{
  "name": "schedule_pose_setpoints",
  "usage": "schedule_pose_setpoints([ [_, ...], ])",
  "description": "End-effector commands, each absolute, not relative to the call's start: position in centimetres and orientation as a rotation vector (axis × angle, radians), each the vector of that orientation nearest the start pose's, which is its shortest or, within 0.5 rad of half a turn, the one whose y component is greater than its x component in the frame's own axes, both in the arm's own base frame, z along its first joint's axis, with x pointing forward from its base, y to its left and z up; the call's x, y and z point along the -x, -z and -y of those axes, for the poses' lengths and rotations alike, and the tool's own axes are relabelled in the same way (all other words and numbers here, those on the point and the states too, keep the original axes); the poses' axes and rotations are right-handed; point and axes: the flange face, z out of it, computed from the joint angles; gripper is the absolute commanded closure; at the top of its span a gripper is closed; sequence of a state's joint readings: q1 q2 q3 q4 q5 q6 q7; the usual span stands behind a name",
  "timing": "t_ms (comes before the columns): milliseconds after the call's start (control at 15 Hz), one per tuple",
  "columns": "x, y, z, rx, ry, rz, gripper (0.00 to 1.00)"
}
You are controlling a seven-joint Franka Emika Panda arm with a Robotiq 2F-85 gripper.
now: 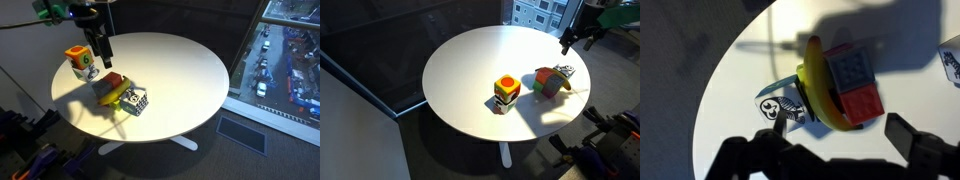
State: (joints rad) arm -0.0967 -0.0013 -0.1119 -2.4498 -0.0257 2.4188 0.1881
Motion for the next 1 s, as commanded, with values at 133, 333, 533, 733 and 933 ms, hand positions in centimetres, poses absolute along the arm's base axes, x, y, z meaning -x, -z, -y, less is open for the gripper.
schedule_pose_setpoints([
  [133,-47.0,-29.5,13.7,3.077,0.007,-0.762,0.0],
  [333,-47.3,-29.1,15.5,3.048,0.046,-0.898,0.0],
  [533,-47.7,-28.6,16.9,3.002,0.075,-1.044,0.0],
  [733,-48.0,-27.8,17.5,2.958,0.081,-1.164,0.0],
  [933,-48.2,-27.0,17.8,2.91,0.077,-1.276,0.0],
])
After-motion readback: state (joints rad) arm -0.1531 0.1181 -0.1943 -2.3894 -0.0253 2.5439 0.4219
